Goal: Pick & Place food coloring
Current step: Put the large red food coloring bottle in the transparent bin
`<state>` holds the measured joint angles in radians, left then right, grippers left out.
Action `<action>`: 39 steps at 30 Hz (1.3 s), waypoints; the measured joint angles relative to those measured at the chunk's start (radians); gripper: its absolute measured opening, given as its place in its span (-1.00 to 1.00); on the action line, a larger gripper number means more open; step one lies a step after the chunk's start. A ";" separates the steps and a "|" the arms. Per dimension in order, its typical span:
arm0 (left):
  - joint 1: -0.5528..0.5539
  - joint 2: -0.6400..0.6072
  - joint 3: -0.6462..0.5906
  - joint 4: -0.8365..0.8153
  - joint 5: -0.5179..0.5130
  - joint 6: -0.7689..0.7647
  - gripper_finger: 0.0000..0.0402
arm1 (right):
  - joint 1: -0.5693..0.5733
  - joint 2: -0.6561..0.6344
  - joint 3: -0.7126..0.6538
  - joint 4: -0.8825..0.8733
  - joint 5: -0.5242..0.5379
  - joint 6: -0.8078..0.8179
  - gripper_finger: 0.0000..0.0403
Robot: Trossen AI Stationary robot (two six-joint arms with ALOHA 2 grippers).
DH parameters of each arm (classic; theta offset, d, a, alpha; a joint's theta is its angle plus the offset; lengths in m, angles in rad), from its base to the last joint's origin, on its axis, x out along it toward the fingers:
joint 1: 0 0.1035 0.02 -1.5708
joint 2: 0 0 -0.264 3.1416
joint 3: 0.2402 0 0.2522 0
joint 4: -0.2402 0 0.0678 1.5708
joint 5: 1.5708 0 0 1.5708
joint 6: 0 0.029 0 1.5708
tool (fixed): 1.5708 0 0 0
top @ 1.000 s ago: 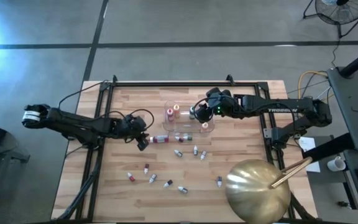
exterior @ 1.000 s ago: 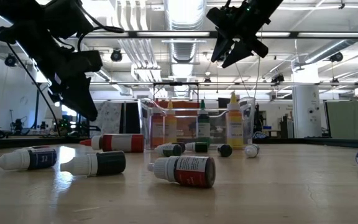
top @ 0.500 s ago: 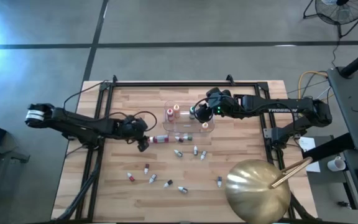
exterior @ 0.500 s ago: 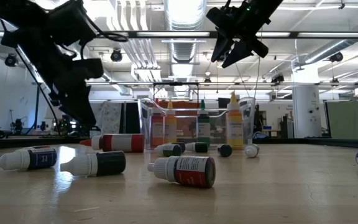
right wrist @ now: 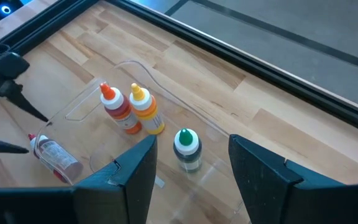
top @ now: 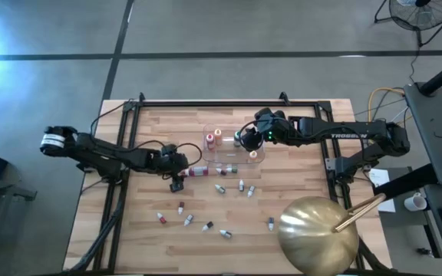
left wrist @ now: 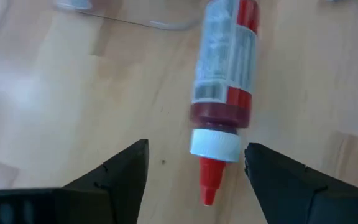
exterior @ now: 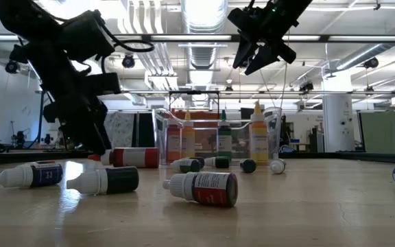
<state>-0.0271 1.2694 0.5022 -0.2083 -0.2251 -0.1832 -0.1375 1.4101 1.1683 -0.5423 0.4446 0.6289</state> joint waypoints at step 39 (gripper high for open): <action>0.002 0.040 0.136 -0.194 0.013 0.049 -0.49 | 0.000 0.000 -0.006 0.000 0.003 0.000 -0.05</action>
<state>-0.0254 1.3090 0.6383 -0.4022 -0.2119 -0.1346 -0.1379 1.4101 1.1625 -0.5423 0.4477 0.6289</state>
